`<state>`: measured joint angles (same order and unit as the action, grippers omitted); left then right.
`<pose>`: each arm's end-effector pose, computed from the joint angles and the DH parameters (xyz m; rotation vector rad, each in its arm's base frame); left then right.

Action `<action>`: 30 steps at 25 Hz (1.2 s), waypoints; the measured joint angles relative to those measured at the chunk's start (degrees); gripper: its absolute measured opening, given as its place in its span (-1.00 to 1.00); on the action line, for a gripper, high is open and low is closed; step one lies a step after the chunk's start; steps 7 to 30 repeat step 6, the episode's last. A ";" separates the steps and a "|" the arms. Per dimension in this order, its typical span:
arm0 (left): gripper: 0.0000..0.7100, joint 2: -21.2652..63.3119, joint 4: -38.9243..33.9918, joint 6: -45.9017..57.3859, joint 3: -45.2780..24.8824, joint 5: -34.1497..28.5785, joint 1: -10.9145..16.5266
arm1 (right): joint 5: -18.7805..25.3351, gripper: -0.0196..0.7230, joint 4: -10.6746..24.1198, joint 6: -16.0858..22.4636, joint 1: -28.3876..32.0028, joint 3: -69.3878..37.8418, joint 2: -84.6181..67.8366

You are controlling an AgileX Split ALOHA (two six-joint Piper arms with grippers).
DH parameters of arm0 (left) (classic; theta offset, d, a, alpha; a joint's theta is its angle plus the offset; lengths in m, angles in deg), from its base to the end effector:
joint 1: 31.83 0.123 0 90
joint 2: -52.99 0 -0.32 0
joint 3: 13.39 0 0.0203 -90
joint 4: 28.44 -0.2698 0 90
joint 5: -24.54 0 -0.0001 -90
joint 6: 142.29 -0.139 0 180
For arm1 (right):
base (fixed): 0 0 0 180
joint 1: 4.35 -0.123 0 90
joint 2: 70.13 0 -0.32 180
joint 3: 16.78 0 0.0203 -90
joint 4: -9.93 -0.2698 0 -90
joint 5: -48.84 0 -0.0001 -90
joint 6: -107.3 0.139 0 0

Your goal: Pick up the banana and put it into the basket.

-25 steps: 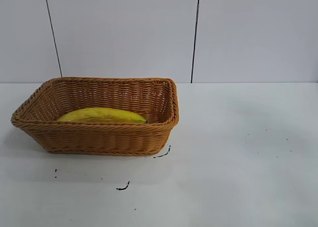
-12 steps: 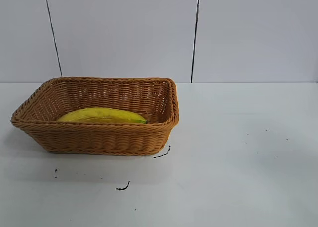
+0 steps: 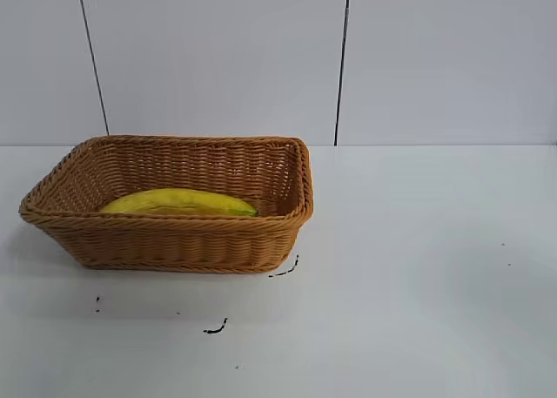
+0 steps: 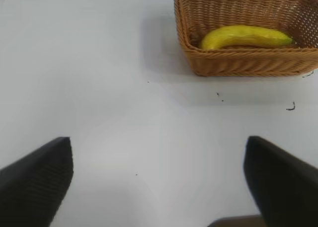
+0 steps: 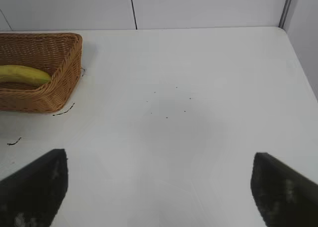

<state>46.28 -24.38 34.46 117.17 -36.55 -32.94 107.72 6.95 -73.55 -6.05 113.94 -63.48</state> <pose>0.0182 -0.0090 0.2641 0.0814 2.0431 -0.0615 0.0201 0.0068 0.2697 -0.0462 2.0029 0.0713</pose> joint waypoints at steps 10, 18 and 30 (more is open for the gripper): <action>0.95 0.00 0.00 0.00 0.00 0.00 0.00 | 0.00 0.91 -0.54 0.00 0.00 0.00 0.00; 0.95 0.00 0.00 0.00 0.00 0.00 0.00 | 0.00 0.91 -0.54 0.00 0.00 0.00 0.00; 0.95 0.00 0.00 0.00 0.00 0.00 0.00 | 0.00 0.91 -0.54 0.00 0.00 0.00 0.00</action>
